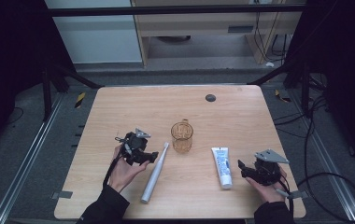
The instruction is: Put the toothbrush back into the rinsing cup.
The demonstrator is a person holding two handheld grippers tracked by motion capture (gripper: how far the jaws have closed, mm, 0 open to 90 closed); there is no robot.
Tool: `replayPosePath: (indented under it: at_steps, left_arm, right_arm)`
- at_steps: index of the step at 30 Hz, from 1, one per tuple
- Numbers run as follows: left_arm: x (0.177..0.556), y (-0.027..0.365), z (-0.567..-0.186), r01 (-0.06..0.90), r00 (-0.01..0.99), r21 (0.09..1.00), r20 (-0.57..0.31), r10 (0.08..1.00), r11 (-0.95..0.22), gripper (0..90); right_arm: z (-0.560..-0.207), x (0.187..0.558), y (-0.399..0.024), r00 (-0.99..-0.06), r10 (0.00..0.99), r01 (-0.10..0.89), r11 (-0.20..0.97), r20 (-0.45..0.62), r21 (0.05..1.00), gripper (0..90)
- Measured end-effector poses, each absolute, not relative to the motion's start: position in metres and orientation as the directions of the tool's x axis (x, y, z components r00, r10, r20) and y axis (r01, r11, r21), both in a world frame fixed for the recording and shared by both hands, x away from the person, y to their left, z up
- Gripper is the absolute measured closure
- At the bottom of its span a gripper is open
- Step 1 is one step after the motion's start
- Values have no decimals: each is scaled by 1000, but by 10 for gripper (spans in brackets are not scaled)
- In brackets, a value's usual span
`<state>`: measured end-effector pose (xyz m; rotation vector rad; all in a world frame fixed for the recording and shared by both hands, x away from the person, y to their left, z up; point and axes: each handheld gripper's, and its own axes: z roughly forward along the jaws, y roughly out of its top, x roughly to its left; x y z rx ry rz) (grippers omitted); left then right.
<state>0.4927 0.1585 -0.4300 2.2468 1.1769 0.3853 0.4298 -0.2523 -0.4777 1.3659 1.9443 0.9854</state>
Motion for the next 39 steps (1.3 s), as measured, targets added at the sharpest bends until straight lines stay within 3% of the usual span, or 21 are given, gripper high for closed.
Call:
replayPosePath:
  at_steps: [39]
  left_arm:
    - [487,138,-467,730,587,480,-75,806,-486,515]
  right_arm:
    - [-480,432,-252,-339,940,547,227,-34,806,250]
